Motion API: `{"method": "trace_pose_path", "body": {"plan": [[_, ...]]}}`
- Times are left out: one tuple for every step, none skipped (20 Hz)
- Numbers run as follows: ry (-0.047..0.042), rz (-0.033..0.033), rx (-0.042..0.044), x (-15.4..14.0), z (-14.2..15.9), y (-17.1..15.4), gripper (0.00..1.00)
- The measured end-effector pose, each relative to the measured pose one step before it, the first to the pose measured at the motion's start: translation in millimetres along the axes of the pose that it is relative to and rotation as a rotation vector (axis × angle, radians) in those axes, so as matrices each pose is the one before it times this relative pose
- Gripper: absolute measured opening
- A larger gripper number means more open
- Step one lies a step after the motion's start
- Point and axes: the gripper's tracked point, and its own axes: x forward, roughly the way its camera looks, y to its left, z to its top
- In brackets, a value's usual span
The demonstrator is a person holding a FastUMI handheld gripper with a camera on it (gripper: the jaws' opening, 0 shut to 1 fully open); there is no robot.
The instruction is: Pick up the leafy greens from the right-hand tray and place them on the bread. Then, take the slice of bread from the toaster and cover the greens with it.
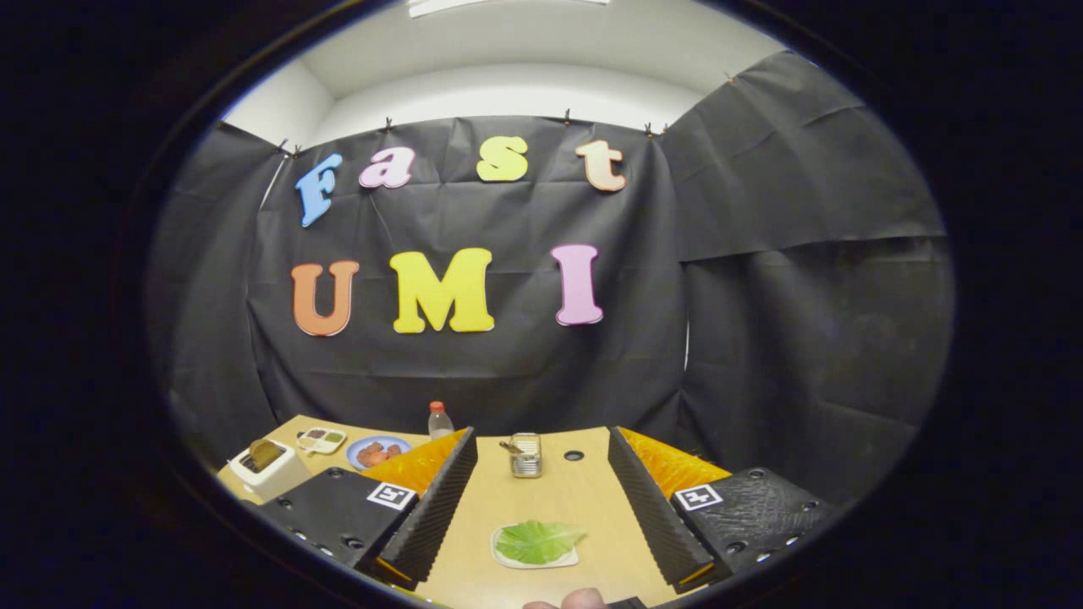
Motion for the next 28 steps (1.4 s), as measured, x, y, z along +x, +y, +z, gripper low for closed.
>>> {"method": "trace_pose_path", "body": {"plan": [[0.01404,0.01819,0.00478,2.85,-9.40,-4.59,0.95],[0.01120,0.01351,0.00515,3.44,-9.50,-5.63,0.95],[0.01219,0.00698,0.00484,4.74,-9.61,-7.50,0.95],[0.01283,0.00732,0.00502,5.90,-12.27,-7.61,0.95],[0.01722,0.00769,0.00739,6.50,-13.45,-6.43,0.95],[0.02282,0.01370,0.00964,6.69,-16.37,-4.38,0.95],[0.02214,0.01398,0.01484,8.19,-16.35,-4.90,0.96],[0.02560,0.00357,0.00878,10.47,-18.49,-6.95,0.96],[0.02712,0.00259,0.00512,11.19,-17.34,-6.77,0.96],[0.02704,0.00733,0.00430,12.08,-17.33,-4.56,0.96],[0.02334,0.01076,0.00289,12.03,-13.91,-4.24,0.96],[0.02453,0.00987,0.00514,13.05,-14.09,-4.63,0.96],[0.01969,0.01432,0.01012,12.66,-11.37,-3.58,0.96],[0.01612,0.01181,0.02039,12.48,-9.91,-4.30,0.96],[0.01694,0.02013,0.02257,10.91,-8.11,-1.71,0.96],[0.02110,0.00478,0.01227,13.96,-10.56,-3.29,0.96],[0.02069,0.00126,0.01014,13.31,-8.52,-4.88,0.96],[0.01944,-0.00013,0.00493,12.82,-7.49,-4.22,0.96],[0.02009,0.00172,0.00309,13.66,-6.09,-3.44,0.96],[0.02195,0.00536,0.00146,12.24,-6.34,-1.11,0.96],[0.02050,0.00247,0.00136,12.77,-5.48,-0.85,0.96],[0.02471,-0.00008,0.00055,11.34,-5.11,-0.49,0.96],[0.02085,0.00481,-0.00097,8.77,-4.83,0.54,0.96],[0.01440,0.00119,-0.00136,6.91,-4.67,-1.52,0.96],[0.01225,0.00022,-0.00123,7.63,-2.21,-1.07,0.96],[0.01767,0.00156,-0.00168,5.40,-3.92,0.01,0.96],[0.00950,0.00043,0.00147,5.56,-1.04,-0.36,0.94],[0.00902,0.00064,-0.00302,3.52,-1.26,1.01,0.94]]}}
